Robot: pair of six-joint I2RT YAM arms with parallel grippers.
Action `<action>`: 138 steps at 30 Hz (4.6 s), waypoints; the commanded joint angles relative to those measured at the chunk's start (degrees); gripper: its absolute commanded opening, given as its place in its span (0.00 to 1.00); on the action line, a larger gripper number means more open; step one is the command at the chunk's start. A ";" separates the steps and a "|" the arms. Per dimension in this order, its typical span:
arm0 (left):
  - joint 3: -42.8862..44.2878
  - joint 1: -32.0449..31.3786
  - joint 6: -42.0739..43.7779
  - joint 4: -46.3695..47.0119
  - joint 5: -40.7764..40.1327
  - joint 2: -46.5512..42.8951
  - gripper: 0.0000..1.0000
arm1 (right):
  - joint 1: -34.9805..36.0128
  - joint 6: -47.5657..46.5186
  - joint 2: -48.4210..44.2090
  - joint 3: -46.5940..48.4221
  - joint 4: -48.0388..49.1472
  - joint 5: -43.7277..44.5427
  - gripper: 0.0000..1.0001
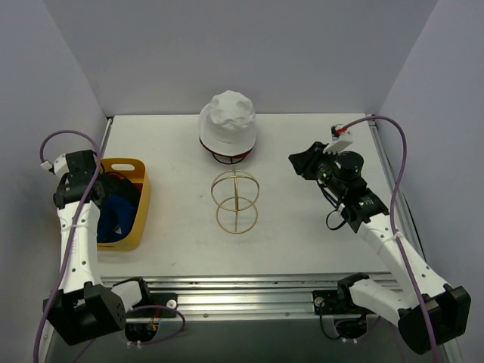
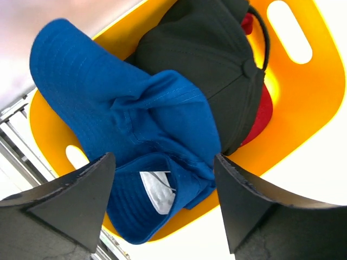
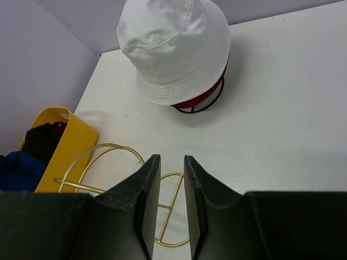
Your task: Stack the hats
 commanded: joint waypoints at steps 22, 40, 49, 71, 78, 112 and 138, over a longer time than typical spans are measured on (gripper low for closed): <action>-1.88 2.11 3.79 6.24 13.19 3.73 0.03 | 0.01 0.67 -1.16 0.71 3.18 -2.99 0.22; -8.91 0.00 -2.80 4.57 11.52 -5.25 0.62 | 1.06 0.84 0.87 0.09 5.28 -3.08 0.22; -10.76 -0.17 -2.72 7.21 11.95 -4.01 0.21 | 1.06 0.84 -0.27 0.27 4.67 -3.70 0.23; 22.55 -2.80 4.24 10.54 58.35 -3.14 0.02 | 1.32 -0.39 5.17 7.47 11.43 -15.45 0.48; 23.08 -10.97 -2.08 28.95 66.87 0.80 0.03 | 4.05 -2.59 12.45 15.46 16.26 -23.02 0.59; 41.98 -24.43 -2.90 42.11 89.65 28.50 0.02 | 8.36 -21.57 31.98 33.49 9.94 -25.26 0.27; 46.89 -22.85 -13.42 46.94 69.17 40.09 0.02 | 3.87 -27.63 37.93 58.93 -10.76 -5.11 0.00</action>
